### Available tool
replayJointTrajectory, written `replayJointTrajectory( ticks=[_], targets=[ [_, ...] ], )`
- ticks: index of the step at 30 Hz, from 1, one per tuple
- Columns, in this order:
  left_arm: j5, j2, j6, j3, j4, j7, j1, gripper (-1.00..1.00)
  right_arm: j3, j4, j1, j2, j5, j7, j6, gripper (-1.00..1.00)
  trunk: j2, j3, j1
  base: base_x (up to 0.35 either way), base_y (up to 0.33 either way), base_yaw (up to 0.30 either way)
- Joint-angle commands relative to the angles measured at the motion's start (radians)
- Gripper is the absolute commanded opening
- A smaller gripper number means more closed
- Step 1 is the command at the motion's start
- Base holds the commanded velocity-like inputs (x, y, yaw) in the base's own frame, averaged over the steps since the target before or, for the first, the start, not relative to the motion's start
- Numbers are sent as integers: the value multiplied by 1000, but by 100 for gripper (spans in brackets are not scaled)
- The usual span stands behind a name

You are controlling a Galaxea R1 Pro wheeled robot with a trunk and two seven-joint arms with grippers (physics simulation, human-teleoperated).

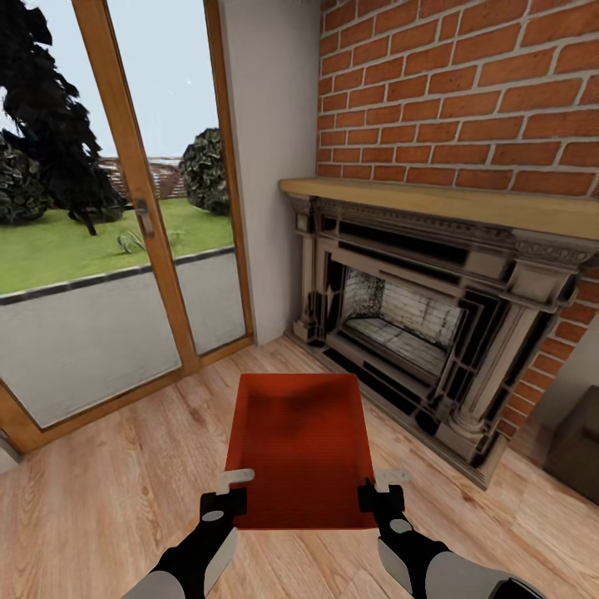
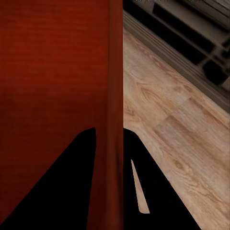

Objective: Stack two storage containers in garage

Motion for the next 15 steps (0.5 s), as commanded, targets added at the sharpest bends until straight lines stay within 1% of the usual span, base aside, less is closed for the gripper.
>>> replayJointTrajectory(
  ticks=[1, 15],
  targets=[
    [8, 0, 1, -5, -2, 7, -1, -100, 13, 4, -1, 0, -29, -2, -10, -100, -1, 0, 0, 0, 0, 0],
    [8, 0, 1, -5, -2, 7, -1, -100, 13, 5, -1, 0, -28, -2, -10, -100, -1, 23, 0, 0, 0, 0]
  ],
)
